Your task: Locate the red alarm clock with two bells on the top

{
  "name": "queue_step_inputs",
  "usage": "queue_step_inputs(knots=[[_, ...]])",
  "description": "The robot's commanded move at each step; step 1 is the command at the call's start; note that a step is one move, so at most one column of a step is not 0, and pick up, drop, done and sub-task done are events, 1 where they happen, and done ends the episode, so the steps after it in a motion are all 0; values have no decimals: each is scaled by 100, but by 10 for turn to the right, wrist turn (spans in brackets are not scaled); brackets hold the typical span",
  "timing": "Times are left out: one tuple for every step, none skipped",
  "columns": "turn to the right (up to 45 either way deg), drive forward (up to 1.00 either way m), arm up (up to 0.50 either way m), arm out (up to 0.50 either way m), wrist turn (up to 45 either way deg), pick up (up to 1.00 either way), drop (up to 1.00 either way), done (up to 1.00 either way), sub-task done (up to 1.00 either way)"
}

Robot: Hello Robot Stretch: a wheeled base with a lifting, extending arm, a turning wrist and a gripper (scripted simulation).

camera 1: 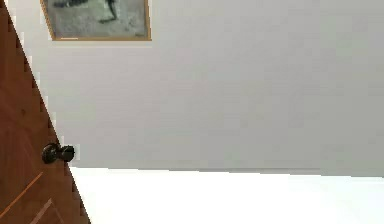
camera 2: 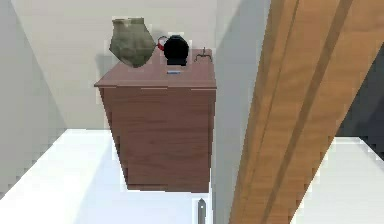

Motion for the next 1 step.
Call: queue_step_inputs(knots=[[0,30,0,0,0,0,0,0,0]])
